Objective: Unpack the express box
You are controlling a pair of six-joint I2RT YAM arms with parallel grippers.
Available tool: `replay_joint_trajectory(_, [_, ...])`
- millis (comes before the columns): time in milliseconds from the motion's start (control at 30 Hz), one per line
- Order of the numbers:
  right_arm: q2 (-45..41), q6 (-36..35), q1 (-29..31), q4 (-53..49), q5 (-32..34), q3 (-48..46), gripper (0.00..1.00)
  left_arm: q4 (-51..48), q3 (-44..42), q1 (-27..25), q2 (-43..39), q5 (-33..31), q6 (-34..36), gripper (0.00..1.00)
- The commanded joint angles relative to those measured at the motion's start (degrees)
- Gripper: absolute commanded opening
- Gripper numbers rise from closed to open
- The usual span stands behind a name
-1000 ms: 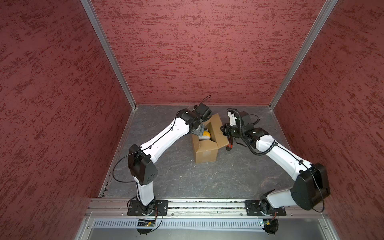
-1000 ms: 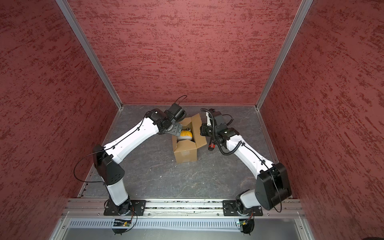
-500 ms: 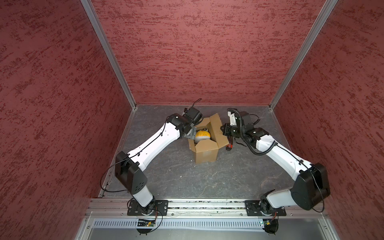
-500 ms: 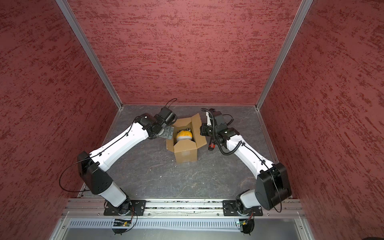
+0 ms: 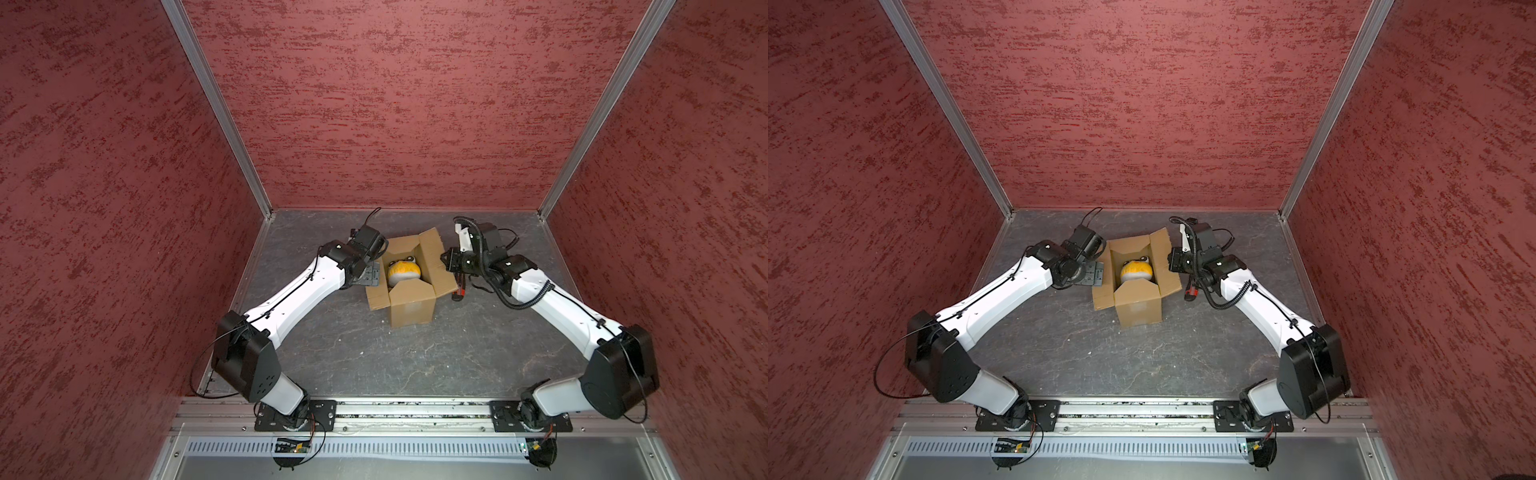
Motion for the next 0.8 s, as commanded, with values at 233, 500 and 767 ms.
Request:
replay_joint_trajectory(233, [3.13, 0.08, 0.16, -4.43, -0.72, 3.10, 0.23, 11.00, -4.53, 1.86, 1.14, 9.11, -1.98, 1.00])
replay_joint_trajectory(500, [5.48, 0.15, 0.78, -6.28, 0.35, 3.75, 0.29, 17.03, -9.24, 3.08, 0.28, 14.18, -4.29, 1.00])
replay_joint_trajectory(767, [6.29, 0.24, 1.26, -6.20, 0.73, 2.88, 0.38, 20.99, -12.78, 4.06, -0.97, 17.10, -6.11, 1.00])
